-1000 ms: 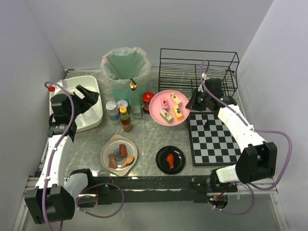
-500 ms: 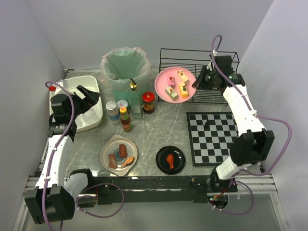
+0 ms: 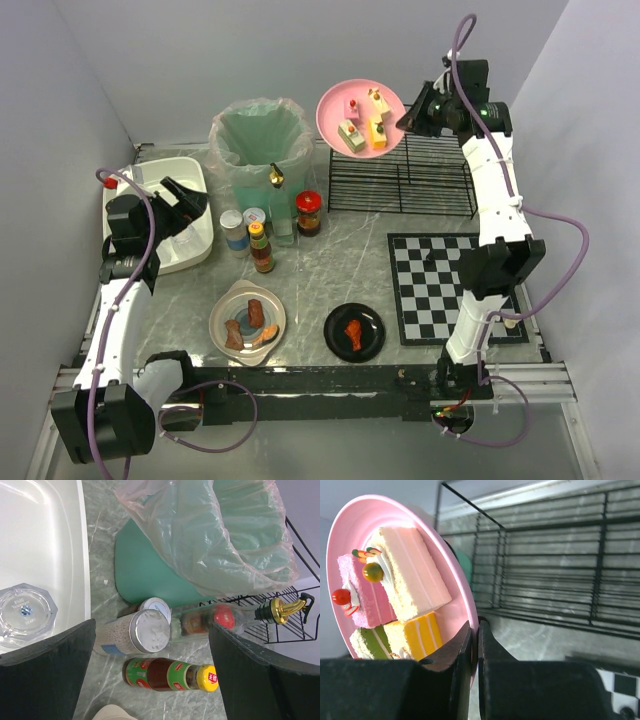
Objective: Clear the kitchen counter
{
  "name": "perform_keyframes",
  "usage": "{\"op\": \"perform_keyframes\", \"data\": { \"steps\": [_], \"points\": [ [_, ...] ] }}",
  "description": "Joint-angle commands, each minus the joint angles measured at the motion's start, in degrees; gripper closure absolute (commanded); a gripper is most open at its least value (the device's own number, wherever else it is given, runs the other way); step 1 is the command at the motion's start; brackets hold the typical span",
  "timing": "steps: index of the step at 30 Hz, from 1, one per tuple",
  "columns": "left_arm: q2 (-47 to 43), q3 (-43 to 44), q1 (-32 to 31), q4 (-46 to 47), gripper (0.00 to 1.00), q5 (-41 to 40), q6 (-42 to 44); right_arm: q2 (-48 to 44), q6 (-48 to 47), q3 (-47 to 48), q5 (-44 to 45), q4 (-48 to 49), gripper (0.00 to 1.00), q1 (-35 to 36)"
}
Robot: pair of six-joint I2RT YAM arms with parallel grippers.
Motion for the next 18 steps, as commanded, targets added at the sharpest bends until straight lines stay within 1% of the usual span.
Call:
{"op": "perform_keyframes", "data": {
  "steps": [1,8,13,18],
  "points": [
    [0.0,0.7,0.0,2.4,0.01,1.6,-0.4,1.6,6.7,5.9,-3.2,0.7,1.00,-0.3],
    [0.3,1.3,0.0,1.6,0.01,1.0,0.0,1.5,14.6,4.4,-1.8,6.5,1.00,0.7],
    [0.2,1.4,0.0,0.7,0.01,0.3,0.3,2.4,18.1,6.4,1.7,8.0,1.00,3.0],
    [0.0,1.0,0.0,0.4,0.01,0.1,0.4,2.9,20.5,6.1,6.2,9.1,1.00,5.8]
  ]
}}
